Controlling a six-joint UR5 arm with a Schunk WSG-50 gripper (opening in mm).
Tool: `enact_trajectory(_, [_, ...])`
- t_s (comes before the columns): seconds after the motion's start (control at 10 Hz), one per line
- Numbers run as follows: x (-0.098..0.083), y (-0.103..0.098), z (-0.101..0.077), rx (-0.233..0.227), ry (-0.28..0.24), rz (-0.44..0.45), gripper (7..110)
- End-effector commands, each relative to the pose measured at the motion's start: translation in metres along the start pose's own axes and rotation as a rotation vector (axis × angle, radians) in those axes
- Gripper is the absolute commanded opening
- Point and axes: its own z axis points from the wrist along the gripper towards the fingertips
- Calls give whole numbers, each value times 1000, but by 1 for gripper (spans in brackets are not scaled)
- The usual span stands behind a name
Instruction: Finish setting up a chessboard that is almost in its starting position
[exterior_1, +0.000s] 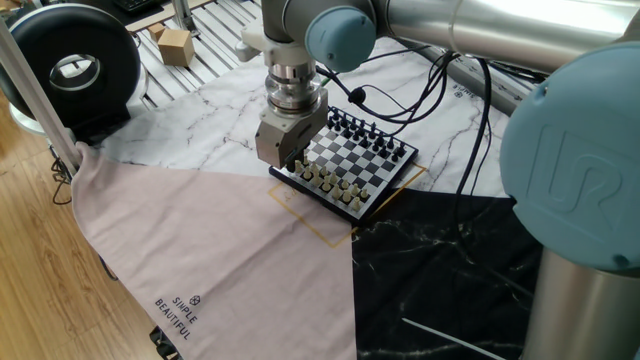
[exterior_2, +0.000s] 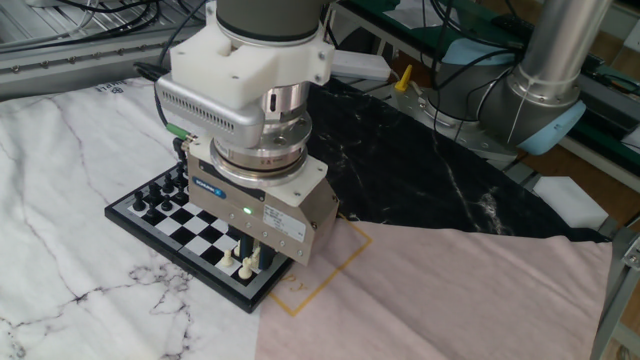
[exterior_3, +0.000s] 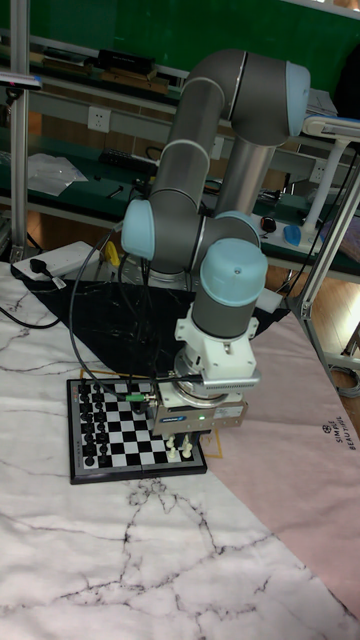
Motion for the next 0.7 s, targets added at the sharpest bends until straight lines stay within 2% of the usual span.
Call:
enact_trajectory(0.0, [0,1,-5,-7,-3,5,22])
enact_trajectory(0.1, [1,-1,-8,3,0,2,22])
enact_trajectory(0.6, [1,0,-26,-6,4,3,22])
